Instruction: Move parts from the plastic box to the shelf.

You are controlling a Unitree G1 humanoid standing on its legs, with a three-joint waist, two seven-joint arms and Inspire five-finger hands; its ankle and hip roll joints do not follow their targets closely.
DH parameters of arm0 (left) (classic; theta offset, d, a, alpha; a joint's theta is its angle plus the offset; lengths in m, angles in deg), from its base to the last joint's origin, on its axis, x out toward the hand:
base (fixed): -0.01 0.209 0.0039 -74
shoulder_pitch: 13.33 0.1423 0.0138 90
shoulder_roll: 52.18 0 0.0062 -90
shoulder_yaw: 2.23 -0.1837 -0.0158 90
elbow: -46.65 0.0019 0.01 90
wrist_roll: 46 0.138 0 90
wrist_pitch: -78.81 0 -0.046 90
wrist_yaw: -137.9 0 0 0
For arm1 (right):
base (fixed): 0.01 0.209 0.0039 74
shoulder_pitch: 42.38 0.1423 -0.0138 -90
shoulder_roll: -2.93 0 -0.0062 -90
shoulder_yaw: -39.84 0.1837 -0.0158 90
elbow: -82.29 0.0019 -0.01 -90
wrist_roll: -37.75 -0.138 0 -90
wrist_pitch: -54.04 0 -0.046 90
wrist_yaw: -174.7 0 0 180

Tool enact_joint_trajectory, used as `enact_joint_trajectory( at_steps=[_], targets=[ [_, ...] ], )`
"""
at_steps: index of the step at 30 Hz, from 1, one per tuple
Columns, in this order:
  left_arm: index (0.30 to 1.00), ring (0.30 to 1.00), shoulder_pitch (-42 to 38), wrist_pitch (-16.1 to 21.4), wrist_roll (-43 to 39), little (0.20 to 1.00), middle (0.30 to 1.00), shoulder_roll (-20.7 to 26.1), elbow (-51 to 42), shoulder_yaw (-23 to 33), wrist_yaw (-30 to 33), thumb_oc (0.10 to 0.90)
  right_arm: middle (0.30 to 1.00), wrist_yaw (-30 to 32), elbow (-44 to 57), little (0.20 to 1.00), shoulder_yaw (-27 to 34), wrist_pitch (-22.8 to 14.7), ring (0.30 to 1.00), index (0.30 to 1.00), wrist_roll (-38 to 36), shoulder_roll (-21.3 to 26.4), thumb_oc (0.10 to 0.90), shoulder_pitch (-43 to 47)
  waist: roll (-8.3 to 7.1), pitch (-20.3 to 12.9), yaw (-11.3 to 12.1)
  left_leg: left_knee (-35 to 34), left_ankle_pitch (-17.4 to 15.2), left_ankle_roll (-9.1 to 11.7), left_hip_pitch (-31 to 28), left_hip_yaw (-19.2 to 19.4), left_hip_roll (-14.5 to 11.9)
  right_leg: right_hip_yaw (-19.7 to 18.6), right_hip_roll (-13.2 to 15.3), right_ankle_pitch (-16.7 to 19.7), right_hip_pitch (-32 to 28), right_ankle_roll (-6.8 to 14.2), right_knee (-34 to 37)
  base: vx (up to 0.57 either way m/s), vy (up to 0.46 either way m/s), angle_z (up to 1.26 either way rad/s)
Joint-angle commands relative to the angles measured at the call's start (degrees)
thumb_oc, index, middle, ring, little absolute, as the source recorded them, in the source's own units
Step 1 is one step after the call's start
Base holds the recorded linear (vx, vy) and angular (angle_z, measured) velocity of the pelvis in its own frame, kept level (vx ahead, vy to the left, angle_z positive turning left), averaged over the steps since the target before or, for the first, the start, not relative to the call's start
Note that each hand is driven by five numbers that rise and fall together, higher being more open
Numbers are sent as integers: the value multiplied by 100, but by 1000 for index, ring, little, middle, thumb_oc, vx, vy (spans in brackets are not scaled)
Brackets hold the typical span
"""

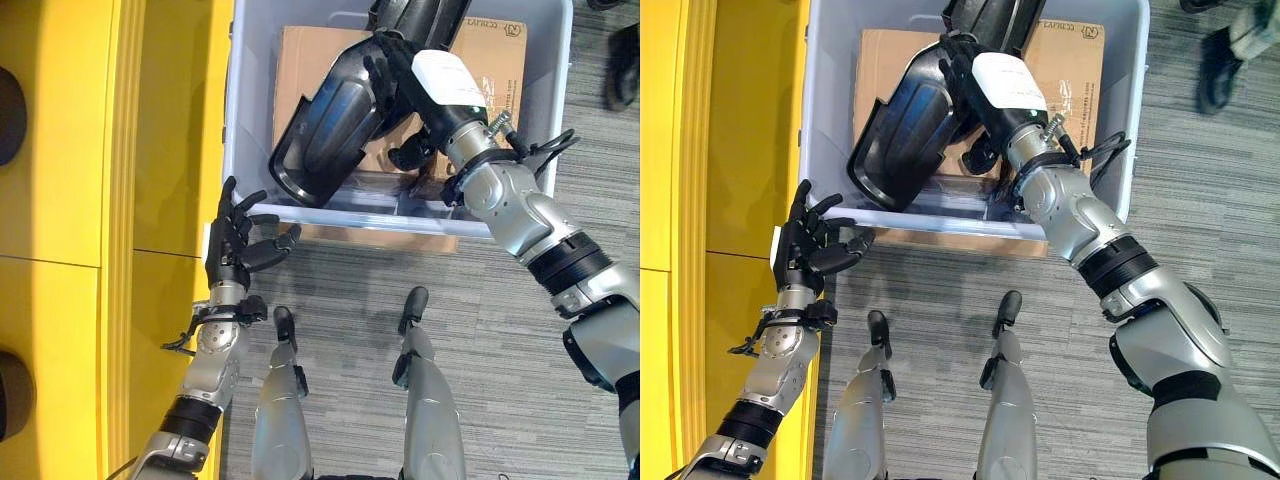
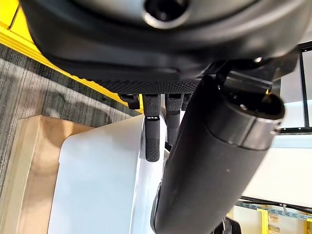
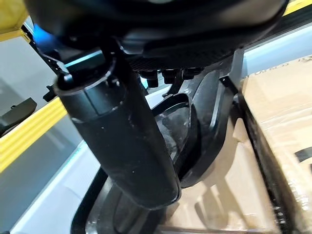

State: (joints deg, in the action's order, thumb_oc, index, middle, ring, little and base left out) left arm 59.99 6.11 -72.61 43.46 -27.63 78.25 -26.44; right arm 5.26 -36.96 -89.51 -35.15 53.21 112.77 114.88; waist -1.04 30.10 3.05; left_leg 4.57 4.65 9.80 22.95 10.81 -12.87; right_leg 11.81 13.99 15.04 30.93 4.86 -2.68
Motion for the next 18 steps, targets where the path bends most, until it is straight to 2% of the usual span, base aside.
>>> enact_joint_trajectory(
  at_steps=[1,8,18],
  targets=[
    [1000,1000,304,-151,1,1000,1000,154,-166,-224,166,900,1000,414,689,1000,468,-230,1000,1000,-110,36,900,609,-14,-30,-26,-95,328,-60,6,239,-142,-463,480,-887,-168,603,-1216,0,0,0],
    [1000,1000,309,-176,34,1000,1000,215,-129,-241,150,900,1000,414,482,1000,426,-165,1000,1000,-122,-44,900,688,-8,-30,33,-124,366,-54,90,182,-139,-419,470,-894,-158,594,-1189,4,1,7],
    [1000,1000,188,-216,58,1000,1000,183,-57,-368,274,900,1000,495,413,1000,459,-163,1000,1000,-532,-680,900,672,-59,-30,80,-90,327,-64,185,138,-131,-346,475,-948,-112,585,-1253,2,2,1]
  ],
)
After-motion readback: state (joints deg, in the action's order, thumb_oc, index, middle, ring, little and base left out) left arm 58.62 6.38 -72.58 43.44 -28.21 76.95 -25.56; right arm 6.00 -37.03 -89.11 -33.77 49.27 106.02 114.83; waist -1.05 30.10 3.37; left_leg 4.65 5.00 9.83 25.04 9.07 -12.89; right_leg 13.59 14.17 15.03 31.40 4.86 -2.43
